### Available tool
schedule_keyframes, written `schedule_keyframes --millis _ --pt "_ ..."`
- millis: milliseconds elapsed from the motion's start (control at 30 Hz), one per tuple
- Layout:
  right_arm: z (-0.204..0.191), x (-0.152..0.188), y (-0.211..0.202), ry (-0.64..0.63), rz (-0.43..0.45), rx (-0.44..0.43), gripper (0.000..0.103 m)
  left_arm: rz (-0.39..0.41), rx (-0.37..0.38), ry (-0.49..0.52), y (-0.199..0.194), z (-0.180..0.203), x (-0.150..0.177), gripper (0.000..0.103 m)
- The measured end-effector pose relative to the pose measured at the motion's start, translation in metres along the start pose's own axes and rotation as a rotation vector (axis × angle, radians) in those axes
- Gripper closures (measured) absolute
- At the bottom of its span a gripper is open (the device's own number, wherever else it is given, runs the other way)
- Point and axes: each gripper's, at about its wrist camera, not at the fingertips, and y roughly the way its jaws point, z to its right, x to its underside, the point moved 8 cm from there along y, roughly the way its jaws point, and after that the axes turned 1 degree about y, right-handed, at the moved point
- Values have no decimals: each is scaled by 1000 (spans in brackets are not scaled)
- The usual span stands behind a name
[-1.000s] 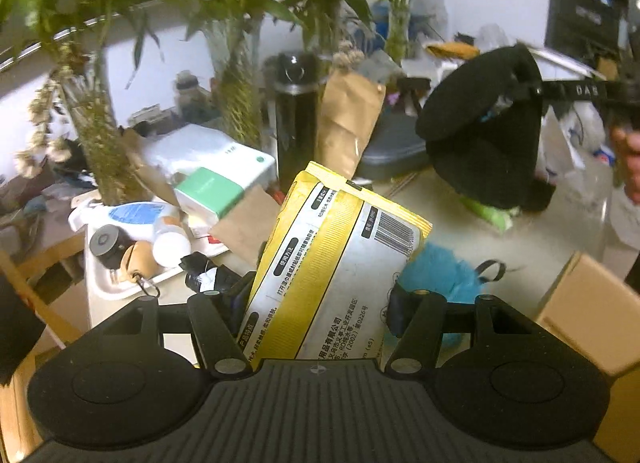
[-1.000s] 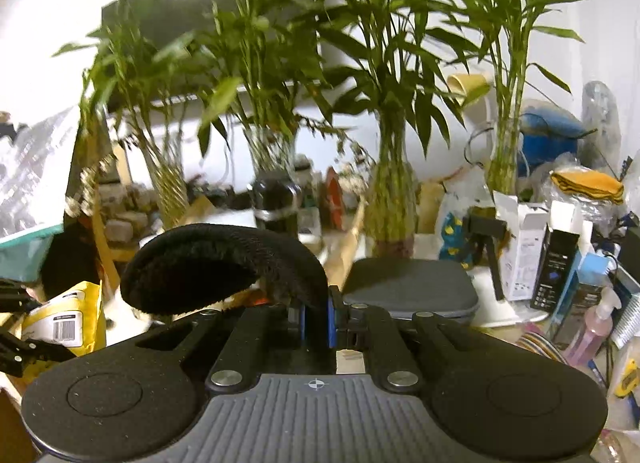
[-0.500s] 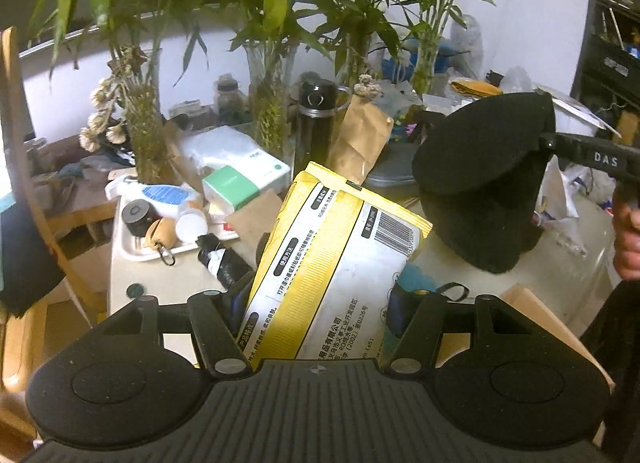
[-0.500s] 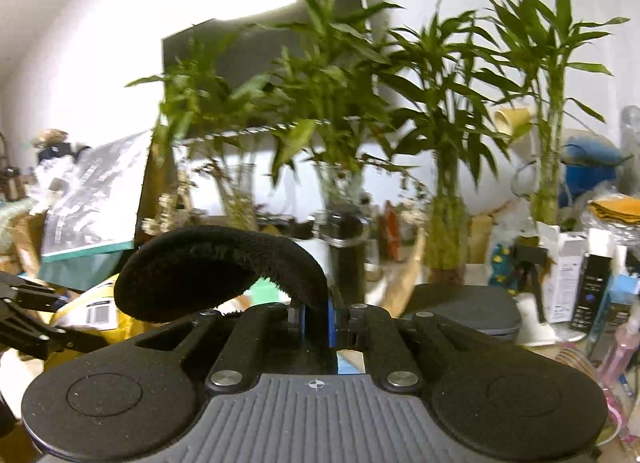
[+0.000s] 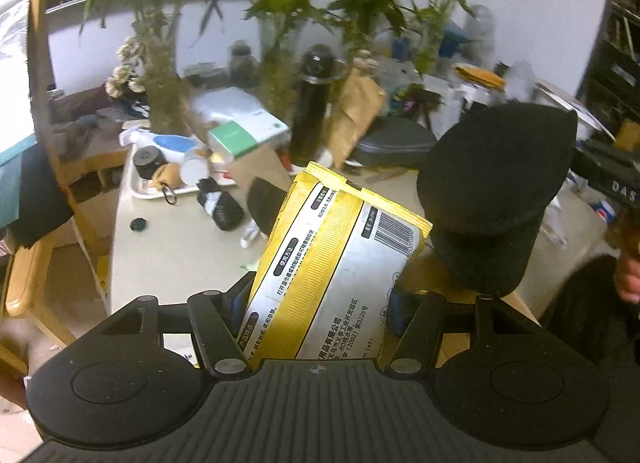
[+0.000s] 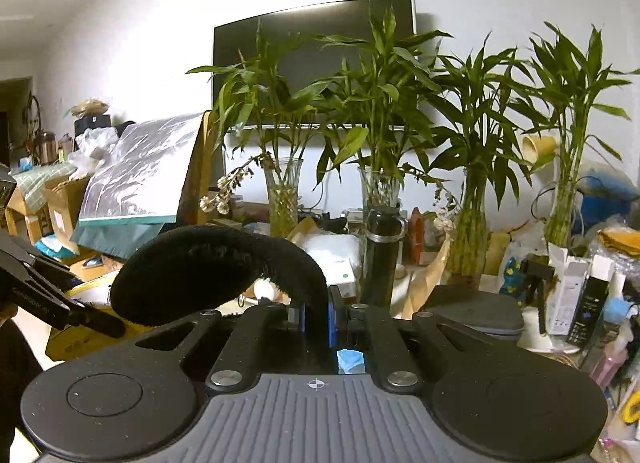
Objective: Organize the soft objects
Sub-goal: 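Lower the yellow packet into the box with the left gripper while the right holds the earmuffs, then lower the black earmuffs into the cardboard box and open the right gripper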
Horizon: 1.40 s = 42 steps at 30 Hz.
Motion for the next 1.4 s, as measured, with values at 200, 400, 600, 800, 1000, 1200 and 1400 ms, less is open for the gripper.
schedule_keyframes --millis 200,400,600,800,1000,1200,1400 --pt "1 7 -21 -20 -11 8 90 -3 128 175 6 18 17 42" --pt "1 9 -37 -26 -19 18 90 -34 271 399 17 41 38 40" --pt "-2 13 -40 -42 -39 35 90 35 275 432 12 46 38 23" --pt "-13 18 -38 -74 -58 34 90 85 152 338 -3 32 35 23" --pt "-23 28 -27 -89 -93 16 90 114 66 248 -23 16 46 23" --pt "-40 40 -13 -169 -122 13 90 100 41 170 -34 2 62 23" --pt "-58 43 -5 -342 -97 85 90 95 39 151 -42 -1 72 23"
